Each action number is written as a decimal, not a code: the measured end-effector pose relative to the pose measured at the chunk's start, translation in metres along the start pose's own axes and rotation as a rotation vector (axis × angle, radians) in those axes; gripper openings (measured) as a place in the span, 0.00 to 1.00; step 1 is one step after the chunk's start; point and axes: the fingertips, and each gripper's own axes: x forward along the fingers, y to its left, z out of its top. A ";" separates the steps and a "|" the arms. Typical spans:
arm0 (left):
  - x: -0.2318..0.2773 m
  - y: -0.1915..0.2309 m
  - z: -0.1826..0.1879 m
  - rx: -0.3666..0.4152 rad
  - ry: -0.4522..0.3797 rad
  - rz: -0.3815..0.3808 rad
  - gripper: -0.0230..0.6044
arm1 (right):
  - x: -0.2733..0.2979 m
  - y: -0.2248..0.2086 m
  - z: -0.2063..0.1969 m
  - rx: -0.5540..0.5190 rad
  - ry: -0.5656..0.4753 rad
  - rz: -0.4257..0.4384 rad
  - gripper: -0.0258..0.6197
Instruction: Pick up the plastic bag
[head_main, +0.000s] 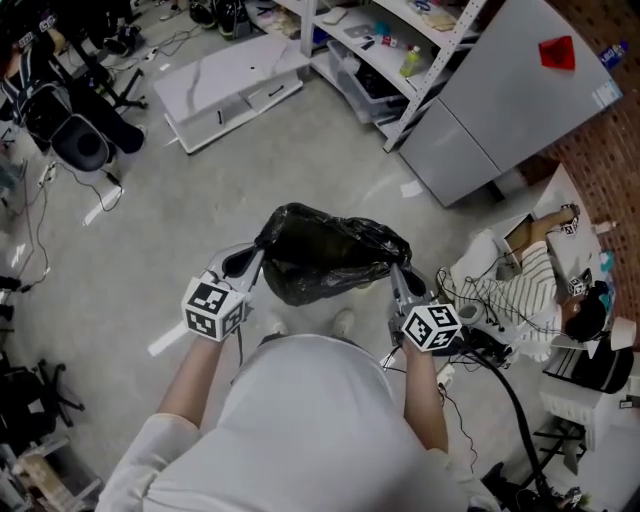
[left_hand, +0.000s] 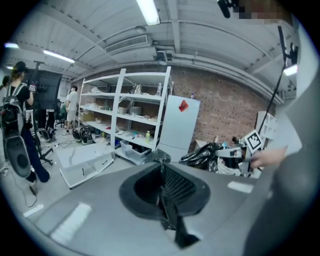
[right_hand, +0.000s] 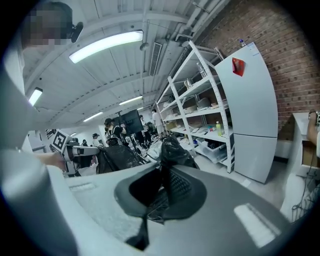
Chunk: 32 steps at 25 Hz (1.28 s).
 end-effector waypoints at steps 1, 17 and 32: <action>0.000 -0.001 0.004 0.009 -0.005 0.007 0.04 | -0.001 0.000 0.005 -0.005 -0.007 0.004 0.04; 0.024 -0.023 0.008 0.027 0.010 0.024 0.04 | -0.008 -0.030 0.012 0.001 -0.024 0.019 0.04; 0.038 -0.038 0.002 0.035 0.033 -0.006 0.05 | -0.014 -0.044 0.008 0.013 -0.017 0.002 0.04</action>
